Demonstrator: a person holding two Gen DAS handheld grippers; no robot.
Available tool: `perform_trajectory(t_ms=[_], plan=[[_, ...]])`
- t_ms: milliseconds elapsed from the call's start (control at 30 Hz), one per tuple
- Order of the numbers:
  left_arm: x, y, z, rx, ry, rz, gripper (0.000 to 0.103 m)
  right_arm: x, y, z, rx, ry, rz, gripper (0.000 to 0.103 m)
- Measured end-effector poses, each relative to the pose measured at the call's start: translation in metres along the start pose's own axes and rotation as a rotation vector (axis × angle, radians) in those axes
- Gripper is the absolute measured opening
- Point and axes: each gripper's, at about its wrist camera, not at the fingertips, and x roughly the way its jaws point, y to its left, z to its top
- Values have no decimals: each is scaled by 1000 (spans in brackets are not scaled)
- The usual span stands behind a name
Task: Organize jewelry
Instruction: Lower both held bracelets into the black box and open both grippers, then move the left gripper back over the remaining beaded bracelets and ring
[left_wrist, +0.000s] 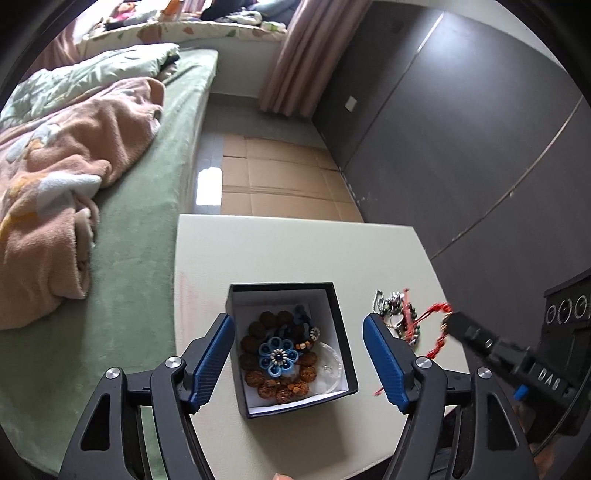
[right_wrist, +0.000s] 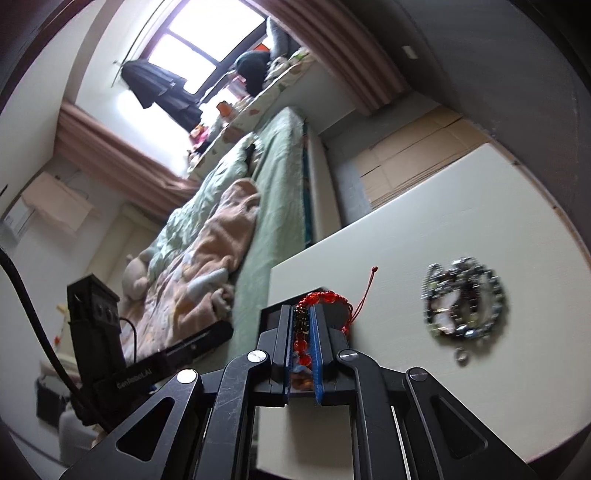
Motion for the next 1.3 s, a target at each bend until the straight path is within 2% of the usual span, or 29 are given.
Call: perform_trajectory(t_ms=[133,333,400,433,467,667,1000,1167,1300], plan=[[-12,6,0,-17,-27,19,73,19,23,-2,-50,48,23,10],[-28,23,-4,-61,-51,32,73,47,50,0,-121,110,-20,11],[-34,28,-5,-81,-64,34,73,58,52,-1,-121,158,-30,21],[-36,29,-6,-87,-67,35,73,64,52,-2,-112,194,-24,45],[-37,31,-6,-94,-72,36,73,67,51,-2,-103,212,-26,60],[-41,25,-14,-91,-73,32,73,37,47,6,-113,170,-37,61],[-34,-17,-24,-25,-66,8,73,-38,7,10,-72,77,-177,61],[-25,-46,-29,23,-55,-12,73,-57,-13,6,-35,62,-212,61],[-17,-68,-34,66,-44,-29,73,-67,-30,0,1,60,-281,61]])
